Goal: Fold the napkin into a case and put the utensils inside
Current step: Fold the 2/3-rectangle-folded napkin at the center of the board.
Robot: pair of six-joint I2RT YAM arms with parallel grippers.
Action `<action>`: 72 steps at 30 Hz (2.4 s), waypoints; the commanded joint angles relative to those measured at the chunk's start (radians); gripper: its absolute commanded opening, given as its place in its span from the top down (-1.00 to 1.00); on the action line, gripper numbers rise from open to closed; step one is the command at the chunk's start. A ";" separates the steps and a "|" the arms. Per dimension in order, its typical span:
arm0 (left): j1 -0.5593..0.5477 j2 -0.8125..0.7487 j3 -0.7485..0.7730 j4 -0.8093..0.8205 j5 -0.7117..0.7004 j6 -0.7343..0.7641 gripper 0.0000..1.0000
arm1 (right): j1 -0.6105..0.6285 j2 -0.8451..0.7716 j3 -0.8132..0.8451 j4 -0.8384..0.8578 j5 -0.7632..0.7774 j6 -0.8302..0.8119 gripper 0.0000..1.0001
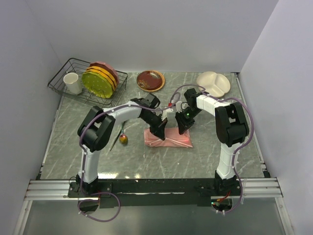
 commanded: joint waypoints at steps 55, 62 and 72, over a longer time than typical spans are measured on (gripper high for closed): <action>0.249 0.476 0.342 -0.237 0.294 -0.217 0.98 | 0.038 -0.285 -0.125 0.278 -0.049 -0.496 -0.13; 0.255 0.479 0.339 -0.252 0.297 -0.195 0.98 | 0.107 -0.246 -0.134 0.307 -0.003 -0.561 -0.11; 0.267 0.486 0.348 -0.272 0.296 -0.172 0.98 | 0.118 -0.186 -0.113 0.223 0.000 -0.630 -0.07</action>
